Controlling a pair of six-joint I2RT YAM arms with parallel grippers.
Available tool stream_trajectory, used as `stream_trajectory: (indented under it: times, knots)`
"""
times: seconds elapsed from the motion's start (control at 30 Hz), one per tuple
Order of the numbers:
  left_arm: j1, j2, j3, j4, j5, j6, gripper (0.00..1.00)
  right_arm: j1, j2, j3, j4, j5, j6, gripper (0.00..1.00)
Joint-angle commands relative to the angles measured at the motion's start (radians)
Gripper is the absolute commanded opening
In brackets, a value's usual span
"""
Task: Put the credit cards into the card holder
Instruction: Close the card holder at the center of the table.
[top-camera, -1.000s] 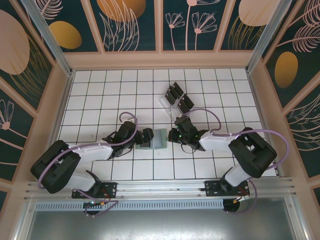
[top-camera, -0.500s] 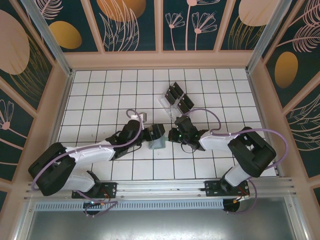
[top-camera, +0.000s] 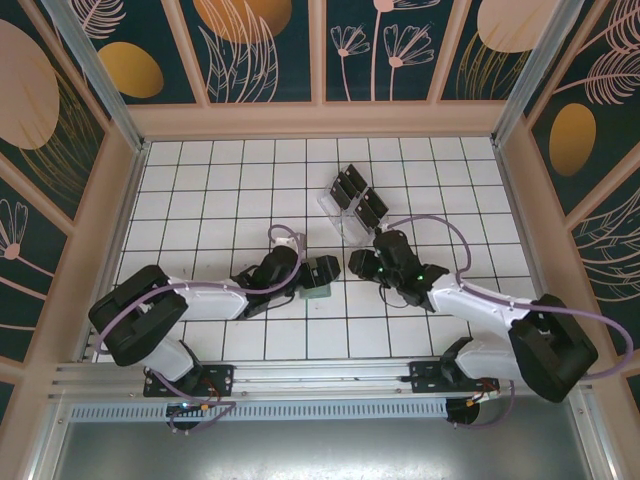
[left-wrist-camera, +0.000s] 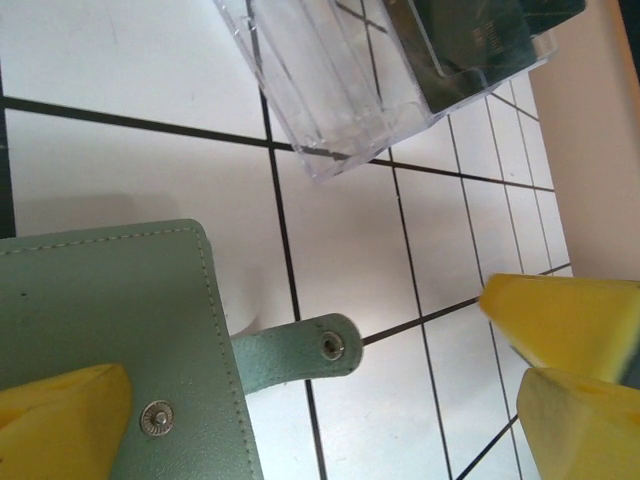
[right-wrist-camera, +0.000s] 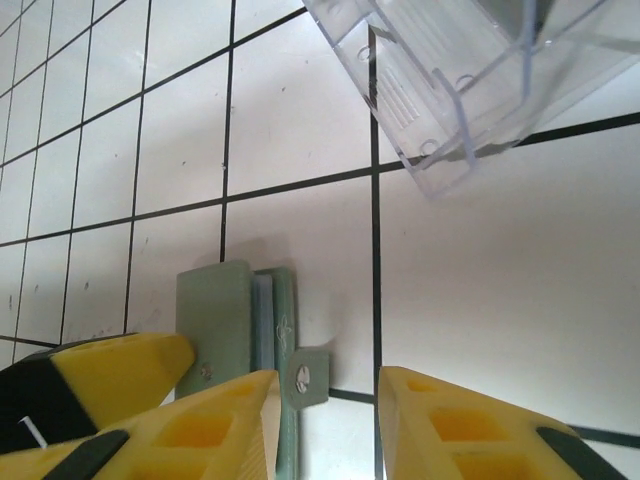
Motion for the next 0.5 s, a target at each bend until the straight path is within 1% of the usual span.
stream_trajectory:
  times: [0.0,0.1,0.2,0.37,0.47]
  knots:
    - [-0.006,0.028,-0.020,0.023,-0.014,-0.014,0.99,-0.003,-0.047,-0.027,-0.045,0.025,0.033,0.32]
    - [-0.005,0.031,-0.026,0.013,-0.026,-0.011,0.99,0.005,-0.058,-0.029,-0.036,0.010,0.042,0.31]
    - [-0.005,-0.002,-0.017,-0.018,-0.042,0.002,0.98,0.033,-0.050,-0.017,-0.028,0.001,0.047,0.31]
    - [-0.006,-0.069,0.052,-0.131,-0.085,0.046,0.99,0.106,-0.012,0.019,-0.001,0.008,0.065,0.30]
    - [-0.005,-0.096,0.097,-0.196,-0.114,0.068,0.99,0.153,0.029,0.051,0.017,0.017,0.076,0.26]
